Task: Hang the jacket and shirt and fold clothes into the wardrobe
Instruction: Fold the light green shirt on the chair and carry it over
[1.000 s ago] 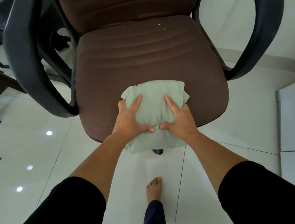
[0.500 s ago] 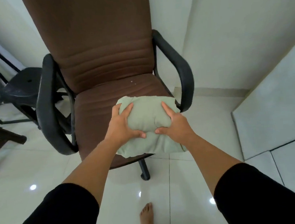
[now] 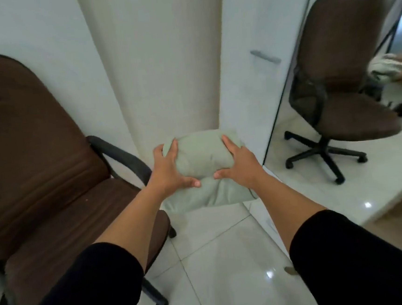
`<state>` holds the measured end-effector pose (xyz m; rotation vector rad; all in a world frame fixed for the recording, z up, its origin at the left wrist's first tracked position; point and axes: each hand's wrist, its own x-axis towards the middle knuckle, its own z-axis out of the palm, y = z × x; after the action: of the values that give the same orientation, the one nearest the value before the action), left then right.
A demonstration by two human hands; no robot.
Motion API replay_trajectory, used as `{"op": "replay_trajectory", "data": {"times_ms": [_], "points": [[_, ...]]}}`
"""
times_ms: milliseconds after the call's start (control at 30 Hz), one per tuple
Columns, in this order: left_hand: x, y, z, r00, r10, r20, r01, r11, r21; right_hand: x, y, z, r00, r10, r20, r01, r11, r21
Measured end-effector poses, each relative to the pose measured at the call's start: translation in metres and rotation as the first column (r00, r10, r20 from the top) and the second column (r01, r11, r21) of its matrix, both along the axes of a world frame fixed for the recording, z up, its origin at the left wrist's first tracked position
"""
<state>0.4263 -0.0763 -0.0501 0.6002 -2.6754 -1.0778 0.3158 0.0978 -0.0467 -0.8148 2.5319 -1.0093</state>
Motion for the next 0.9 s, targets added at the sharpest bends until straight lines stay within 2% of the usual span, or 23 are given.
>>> {"op": "replay_trajectory", "data": {"times_ms": [200,333,467,700,900], "points": [[-0.073,0.085,0.013,0.937,-0.35,-0.008,0.349,0.937,-0.011,-0.002,0.114,0.012,0.932,-0.361,-0.007,0.361,0.932,-0.007],[-0.097,0.16,0.012,0.834,-0.551,0.022,0.551,0.834,-0.023,0.023,0.193,0.014,0.84,-0.542,-0.014,0.541,0.84,-0.03],[-0.107,0.241,0.007,0.702,-0.712,0.022,0.712,0.701,-0.028,0.055,0.267,0.01,0.71,-0.704,0.002,0.703,0.709,-0.053],[-0.108,0.379,-0.009,0.474,-0.88,0.037,0.88,0.474,0.001,0.107,0.385,0.001,0.493,-0.87,0.007,0.87,0.493,0.014],[-0.14,0.478,-0.039,0.38,-0.922,0.073,0.924,0.382,0.017,0.092,0.473,-0.026,0.411,-0.911,0.023,0.911,0.412,0.03]]}}
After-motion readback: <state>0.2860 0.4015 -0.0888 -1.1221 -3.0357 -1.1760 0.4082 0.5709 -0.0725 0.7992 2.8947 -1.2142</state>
